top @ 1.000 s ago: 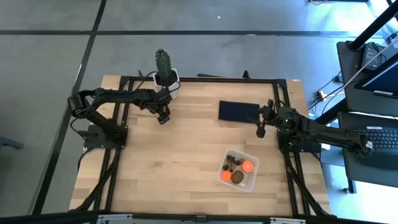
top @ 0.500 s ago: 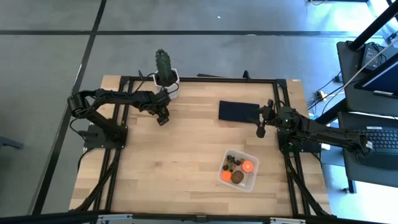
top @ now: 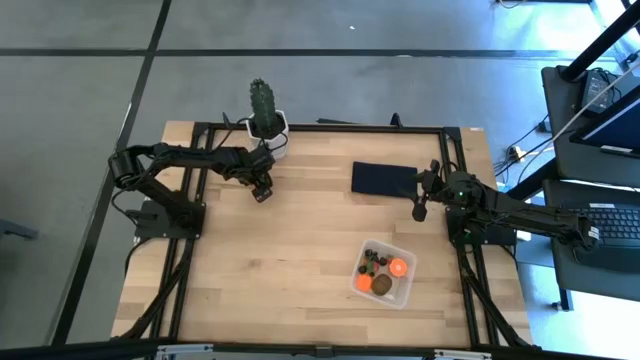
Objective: Pick and placing Produce into tupperware
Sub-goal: Put the strawberry into the transparent bin
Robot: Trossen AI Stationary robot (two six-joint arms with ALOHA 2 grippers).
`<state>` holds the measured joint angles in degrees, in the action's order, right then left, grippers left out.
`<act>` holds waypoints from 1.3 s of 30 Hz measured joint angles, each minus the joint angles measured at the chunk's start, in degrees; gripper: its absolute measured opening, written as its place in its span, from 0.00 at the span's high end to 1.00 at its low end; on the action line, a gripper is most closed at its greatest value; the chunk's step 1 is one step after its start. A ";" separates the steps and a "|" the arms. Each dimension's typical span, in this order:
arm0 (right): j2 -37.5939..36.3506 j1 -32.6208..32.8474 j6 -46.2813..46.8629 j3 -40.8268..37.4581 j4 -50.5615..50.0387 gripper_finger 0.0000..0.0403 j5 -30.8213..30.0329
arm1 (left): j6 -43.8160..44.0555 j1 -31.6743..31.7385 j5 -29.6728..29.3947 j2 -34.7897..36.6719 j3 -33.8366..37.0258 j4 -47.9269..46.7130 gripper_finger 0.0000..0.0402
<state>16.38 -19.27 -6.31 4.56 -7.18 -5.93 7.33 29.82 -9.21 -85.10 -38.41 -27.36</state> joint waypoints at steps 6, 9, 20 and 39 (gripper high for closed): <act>-0.01 -0.01 0.00 0.00 0.00 0.51 0.00 | 0.02 0.07 -0.82 -0.04 0.02 0.23 0.42; -0.02 -0.02 0.00 0.00 0.00 0.51 0.02 | -0.20 0.07 -0.81 -0.04 0.02 0.21 0.47; -0.01 -0.01 -0.03 0.00 0.00 0.51 0.02 | -0.34 0.07 -0.76 -0.04 0.02 0.14 0.52; -0.02 -0.02 -0.67 0.00 0.04 0.51 0.00 | -0.39 -8.67 22.47 1.84 -10.93 2.98 0.52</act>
<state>16.36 -19.29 -6.97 4.56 -7.14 -5.93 6.94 21.15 13.26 -83.26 -49.35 -24.38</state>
